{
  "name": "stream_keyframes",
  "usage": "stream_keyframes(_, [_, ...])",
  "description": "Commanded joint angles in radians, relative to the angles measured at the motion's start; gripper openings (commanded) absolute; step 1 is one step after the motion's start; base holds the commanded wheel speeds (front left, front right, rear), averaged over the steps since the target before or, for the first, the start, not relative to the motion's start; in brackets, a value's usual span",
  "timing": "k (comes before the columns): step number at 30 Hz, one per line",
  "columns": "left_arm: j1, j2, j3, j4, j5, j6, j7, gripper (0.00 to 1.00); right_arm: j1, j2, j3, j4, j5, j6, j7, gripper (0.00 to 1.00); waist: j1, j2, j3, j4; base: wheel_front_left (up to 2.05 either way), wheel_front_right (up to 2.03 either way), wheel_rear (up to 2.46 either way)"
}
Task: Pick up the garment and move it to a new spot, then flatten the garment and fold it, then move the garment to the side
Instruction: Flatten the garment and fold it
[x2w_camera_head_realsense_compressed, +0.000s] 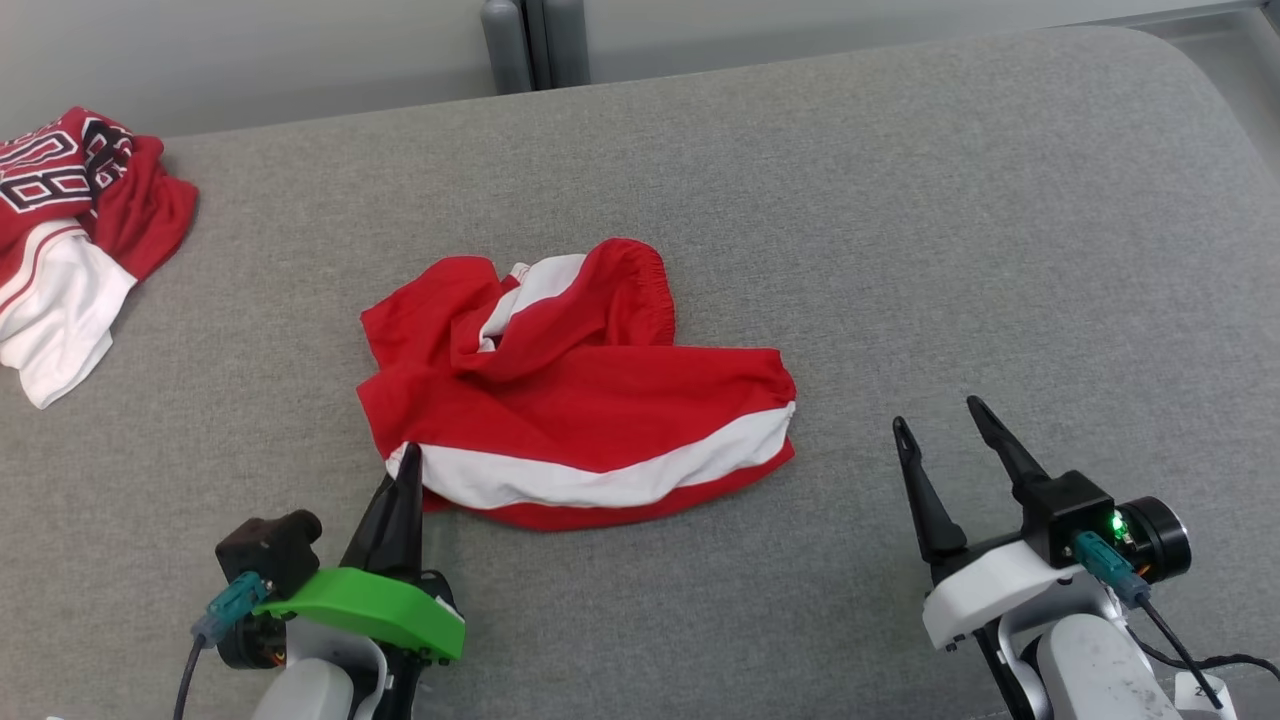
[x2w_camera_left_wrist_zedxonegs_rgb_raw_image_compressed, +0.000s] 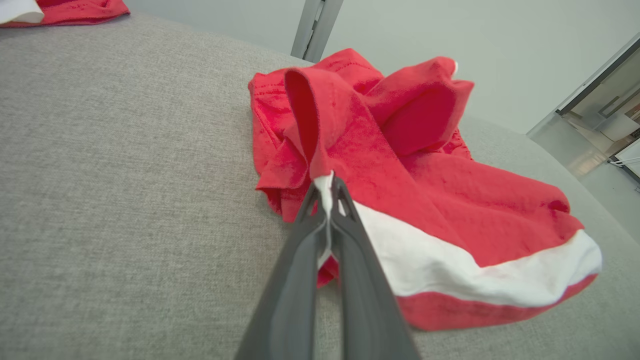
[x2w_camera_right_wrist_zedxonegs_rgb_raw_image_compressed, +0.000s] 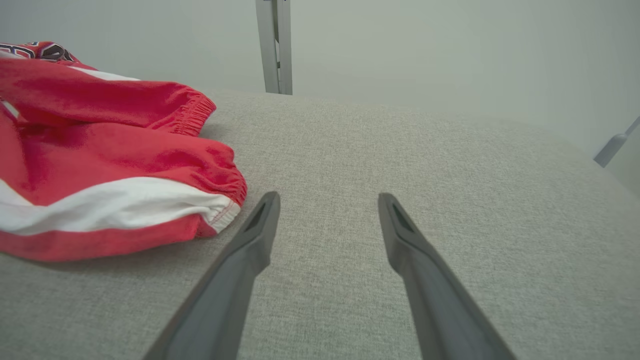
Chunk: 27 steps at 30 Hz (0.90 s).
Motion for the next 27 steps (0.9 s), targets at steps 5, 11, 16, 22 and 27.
stream_keyframes(5, [0.022,0.000,0.030,-0.058,0.044,-0.005,-0.001,0.00,-0.053,-0.004,0.042,0.069,-0.012,-0.001,0.000,1.00,0.0000,0.0000,0.009,0.034,0.00,0.00,0.00])
stream_keyframes(11, [0.035,-0.010,0.038,-0.086,0.066,-0.005,-0.001,0.00,-0.111,-0.004,0.113,0.177,0.010,-0.001,0.000,1.00,0.0000,0.0000,0.014,0.066,0.00,0.00,0.00])
stream_keyframes(16, [0.037,-0.020,0.065,-0.097,0.083,-0.005,-0.001,0.00,-0.158,-0.004,0.137,0.229,0.032,-0.001,0.000,1.00,0.0000,0.0000,0.024,0.084,0.00,0.00,0.00])
stream_keyframes(22, [0.035,-0.024,0.075,-0.098,0.092,-0.005,-0.001,0.00,-0.199,-0.004,0.184,0.290,0.053,-0.001,0.000,1.00,0.0000,0.0000,0.037,0.095,0.00,0.00,0.00])
stream_keyframes(27, [0.030,-0.027,0.082,-0.095,0.094,-0.005,-0.001,0.00,-0.217,-0.004,0.226,0.345,0.065,-0.001,0.000,1.00,0.0000,0.0000,0.044,0.098,0.00,0.00,0.00])
